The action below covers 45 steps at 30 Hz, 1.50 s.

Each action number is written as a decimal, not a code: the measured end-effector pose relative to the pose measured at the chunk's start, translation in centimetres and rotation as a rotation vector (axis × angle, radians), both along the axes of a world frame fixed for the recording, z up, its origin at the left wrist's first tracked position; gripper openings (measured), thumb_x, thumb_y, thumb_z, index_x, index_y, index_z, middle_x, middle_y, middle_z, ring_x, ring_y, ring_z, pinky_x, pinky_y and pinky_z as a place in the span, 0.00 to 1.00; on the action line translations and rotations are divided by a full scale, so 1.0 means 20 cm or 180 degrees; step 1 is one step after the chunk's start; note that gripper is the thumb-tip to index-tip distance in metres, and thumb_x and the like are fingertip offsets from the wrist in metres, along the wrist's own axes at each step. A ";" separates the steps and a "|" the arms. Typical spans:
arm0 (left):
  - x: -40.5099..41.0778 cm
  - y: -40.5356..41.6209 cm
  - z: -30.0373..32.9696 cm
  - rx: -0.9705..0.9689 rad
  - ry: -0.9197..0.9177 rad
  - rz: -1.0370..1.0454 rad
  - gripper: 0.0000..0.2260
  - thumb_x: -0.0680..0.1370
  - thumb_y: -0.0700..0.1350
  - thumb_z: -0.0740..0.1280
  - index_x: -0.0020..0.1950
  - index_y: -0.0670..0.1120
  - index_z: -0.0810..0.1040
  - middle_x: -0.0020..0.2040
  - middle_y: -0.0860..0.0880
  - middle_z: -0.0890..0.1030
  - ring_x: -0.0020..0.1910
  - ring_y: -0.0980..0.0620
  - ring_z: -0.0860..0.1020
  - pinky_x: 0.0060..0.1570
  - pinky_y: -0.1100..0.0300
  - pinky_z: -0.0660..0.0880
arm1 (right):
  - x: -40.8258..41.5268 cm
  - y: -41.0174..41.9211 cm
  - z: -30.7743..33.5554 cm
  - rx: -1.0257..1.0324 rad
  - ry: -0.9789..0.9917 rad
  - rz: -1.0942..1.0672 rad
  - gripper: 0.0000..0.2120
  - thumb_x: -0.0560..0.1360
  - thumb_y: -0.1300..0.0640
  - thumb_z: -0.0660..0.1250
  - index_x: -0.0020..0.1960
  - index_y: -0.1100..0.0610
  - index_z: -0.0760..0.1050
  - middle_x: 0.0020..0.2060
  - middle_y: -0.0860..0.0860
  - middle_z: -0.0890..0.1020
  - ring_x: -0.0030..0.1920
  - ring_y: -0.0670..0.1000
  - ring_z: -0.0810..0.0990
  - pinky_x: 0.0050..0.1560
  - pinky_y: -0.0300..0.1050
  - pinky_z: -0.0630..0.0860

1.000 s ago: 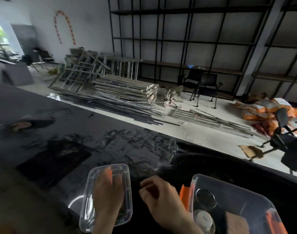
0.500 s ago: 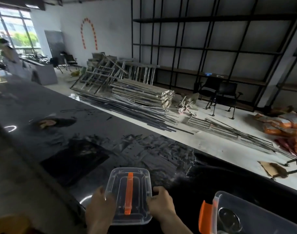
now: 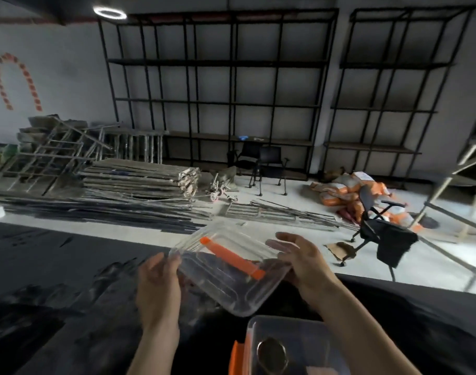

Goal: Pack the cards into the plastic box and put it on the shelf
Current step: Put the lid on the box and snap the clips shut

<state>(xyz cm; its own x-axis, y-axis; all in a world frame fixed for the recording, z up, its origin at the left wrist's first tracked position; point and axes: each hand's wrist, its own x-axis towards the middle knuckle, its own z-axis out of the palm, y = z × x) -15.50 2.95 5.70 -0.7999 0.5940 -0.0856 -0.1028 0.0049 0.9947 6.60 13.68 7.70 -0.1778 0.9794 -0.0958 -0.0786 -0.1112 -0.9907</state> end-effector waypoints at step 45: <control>0.53 -0.20 -0.27 -0.0923 0.1595 -0.1101 0.06 0.70 0.57 0.76 0.44 0.59 0.85 0.39 0.58 0.86 0.43 0.58 0.83 0.43 0.58 0.77 | 0.73 -0.45 -0.34 0.0597 -0.2484 -0.1478 0.08 0.71 0.49 0.77 0.44 0.51 0.80 0.29 0.43 0.83 0.33 0.40 0.79 0.29 0.36 0.69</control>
